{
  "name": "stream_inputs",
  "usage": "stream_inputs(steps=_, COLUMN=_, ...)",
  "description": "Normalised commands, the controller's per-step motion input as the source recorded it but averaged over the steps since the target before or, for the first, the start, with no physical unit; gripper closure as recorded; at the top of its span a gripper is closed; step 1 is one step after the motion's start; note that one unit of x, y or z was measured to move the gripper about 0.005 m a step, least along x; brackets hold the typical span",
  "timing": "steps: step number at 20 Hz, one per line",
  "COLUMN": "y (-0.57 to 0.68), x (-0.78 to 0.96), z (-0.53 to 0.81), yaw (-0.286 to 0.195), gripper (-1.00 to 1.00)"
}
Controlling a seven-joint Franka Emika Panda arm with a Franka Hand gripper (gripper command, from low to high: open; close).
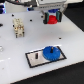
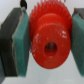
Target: Insert the blue gear onto the right peg, followed by the red gear
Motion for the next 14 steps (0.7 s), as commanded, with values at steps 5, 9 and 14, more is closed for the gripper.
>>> stream_inputs(steps=5, y=-0.08, x=0.87, z=0.33, yaw=0.0, gripper=1.0)
stream_inputs(steps=9, y=-0.11, x=0.86, z=0.31, yaw=0.0, gripper=1.0)
stream_inputs(steps=14, y=-0.14, x=0.83, z=0.24, yaw=0.0, gripper=1.0)
